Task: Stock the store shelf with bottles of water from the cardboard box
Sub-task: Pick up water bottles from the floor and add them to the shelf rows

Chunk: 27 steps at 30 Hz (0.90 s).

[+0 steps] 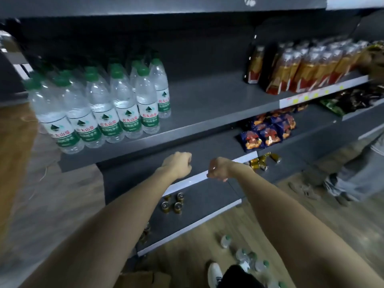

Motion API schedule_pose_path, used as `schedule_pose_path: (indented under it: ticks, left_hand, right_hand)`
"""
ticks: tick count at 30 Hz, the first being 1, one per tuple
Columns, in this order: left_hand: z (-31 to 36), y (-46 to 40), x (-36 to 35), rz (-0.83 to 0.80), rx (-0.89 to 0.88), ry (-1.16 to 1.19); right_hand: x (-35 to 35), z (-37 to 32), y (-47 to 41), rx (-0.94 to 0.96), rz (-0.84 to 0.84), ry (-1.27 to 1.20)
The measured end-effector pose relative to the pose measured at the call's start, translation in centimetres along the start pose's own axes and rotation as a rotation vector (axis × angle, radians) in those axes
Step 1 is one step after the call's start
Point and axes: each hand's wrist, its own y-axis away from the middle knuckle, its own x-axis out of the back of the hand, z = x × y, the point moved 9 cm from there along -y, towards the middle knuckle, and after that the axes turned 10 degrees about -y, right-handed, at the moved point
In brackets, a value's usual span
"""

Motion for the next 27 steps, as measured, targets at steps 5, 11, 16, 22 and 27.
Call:
schedule_pose_path:
  ticks: [5,11,16,22,27]
  left_hand:
    - [4.8,-1.6,-6.0,-0.146,-0.059,-0.060]
    - [11.3,-5.3,-11.5,-0.277,-0.111,-0.087]
    - [16.8,-8.2,-16.2,-0.387,-0.174,-0.131]
    - [20.6,-10.2,-22.2,-0.498,-0.258,-0.215]
    - [20.6,-11.6,-30.0,-0.669,-0.294,-0.264]
  right_hand:
    - [-2.4,8.0,-0.4,-0.092,0.036,-0.136]
    - [-4.7,19.5,-5.3,-0.178,0.013,-0.244]
    - [-4.1,23.6,-4.7,-0.209,0.087,-0.399]
    - [-7.0,30.4,-5.7,-0.345,0.071,-0.549]
    - [-11.9,35.5,-6.8,-0.556,0.137,-0.734]
